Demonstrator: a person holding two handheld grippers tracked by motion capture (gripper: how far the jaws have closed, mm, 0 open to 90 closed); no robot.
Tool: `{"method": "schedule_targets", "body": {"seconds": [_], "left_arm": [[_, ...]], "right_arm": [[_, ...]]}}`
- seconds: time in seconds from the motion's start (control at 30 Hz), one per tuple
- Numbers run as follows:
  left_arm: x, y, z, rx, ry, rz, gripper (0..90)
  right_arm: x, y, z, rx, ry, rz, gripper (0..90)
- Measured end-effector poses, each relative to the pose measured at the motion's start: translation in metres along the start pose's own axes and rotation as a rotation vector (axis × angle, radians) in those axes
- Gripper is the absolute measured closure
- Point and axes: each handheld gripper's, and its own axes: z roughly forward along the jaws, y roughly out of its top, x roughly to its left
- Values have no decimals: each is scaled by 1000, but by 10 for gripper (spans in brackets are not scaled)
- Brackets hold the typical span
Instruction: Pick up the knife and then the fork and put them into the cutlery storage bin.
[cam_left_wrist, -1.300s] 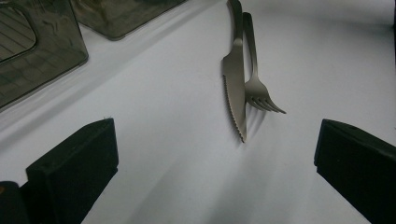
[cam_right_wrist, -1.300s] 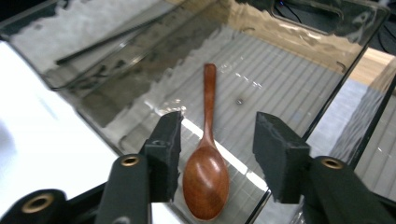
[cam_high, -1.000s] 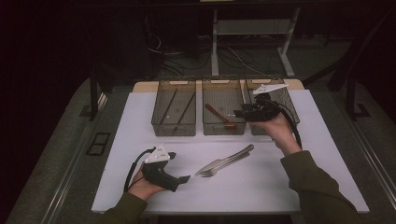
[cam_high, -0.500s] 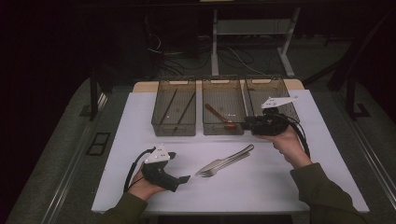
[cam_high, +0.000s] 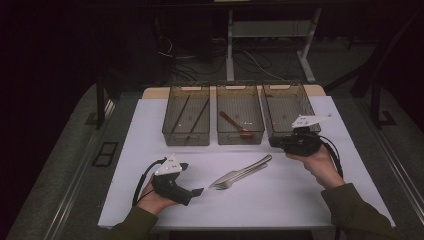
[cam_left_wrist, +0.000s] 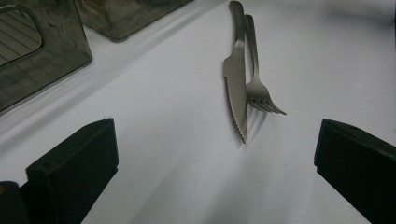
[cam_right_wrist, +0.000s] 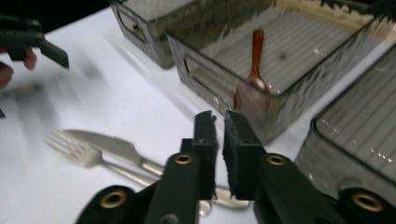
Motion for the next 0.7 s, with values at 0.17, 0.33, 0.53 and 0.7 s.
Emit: {"method": "schedule_targets", "body": {"seconds": [0.17,0.33,0.53,0.7], "left_arm": [[0,1,-1,-3,6,2,0],[0,0,-2,-2,6,1,0],[0,0,-2,-1,6,2,0],[0,0,-1,-2,3,0,0]], "right_arm": [[-1,-9,1,32,7,-4,898],[-2,-16,11,86,8,-15,898],[2,-20,27,135,29,-31,898],[10,-22,37,169,51,-52,899]]}}
